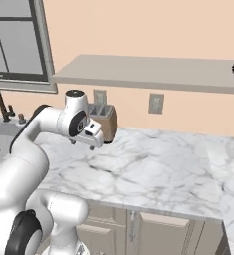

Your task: Locate and retrieve the soap dispenser and dish brush from the cabinet. Place them next to the sink.

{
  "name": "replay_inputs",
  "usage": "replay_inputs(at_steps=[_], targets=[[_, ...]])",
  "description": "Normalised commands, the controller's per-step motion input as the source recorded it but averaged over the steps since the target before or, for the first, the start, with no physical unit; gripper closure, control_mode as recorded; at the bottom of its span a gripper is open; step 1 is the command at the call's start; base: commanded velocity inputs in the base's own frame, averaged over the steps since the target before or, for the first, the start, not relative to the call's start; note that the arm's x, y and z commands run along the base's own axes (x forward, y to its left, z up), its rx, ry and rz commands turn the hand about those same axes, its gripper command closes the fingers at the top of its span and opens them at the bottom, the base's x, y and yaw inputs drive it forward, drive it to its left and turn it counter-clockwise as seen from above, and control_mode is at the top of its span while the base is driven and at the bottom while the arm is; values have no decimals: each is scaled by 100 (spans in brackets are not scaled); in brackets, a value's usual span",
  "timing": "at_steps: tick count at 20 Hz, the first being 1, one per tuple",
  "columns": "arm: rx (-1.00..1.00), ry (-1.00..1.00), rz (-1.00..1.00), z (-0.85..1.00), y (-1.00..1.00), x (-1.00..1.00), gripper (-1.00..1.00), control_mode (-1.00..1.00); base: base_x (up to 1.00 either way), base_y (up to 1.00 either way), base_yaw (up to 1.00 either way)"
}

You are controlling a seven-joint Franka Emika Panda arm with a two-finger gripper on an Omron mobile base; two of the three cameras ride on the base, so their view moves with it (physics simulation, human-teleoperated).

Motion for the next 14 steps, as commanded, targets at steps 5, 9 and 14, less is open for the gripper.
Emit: replay_inputs(at_steps=[5, 9, 14], targets=[[0, 0, 0, 0, 0, 0, -100, 100, 18, -68, 6], [0, 0, 0, 0, 0, 0, -100, 100, 25, -61, 5], [0, 0, 0, 0, 0, 0, -100, 100, 28, -54, 5]])
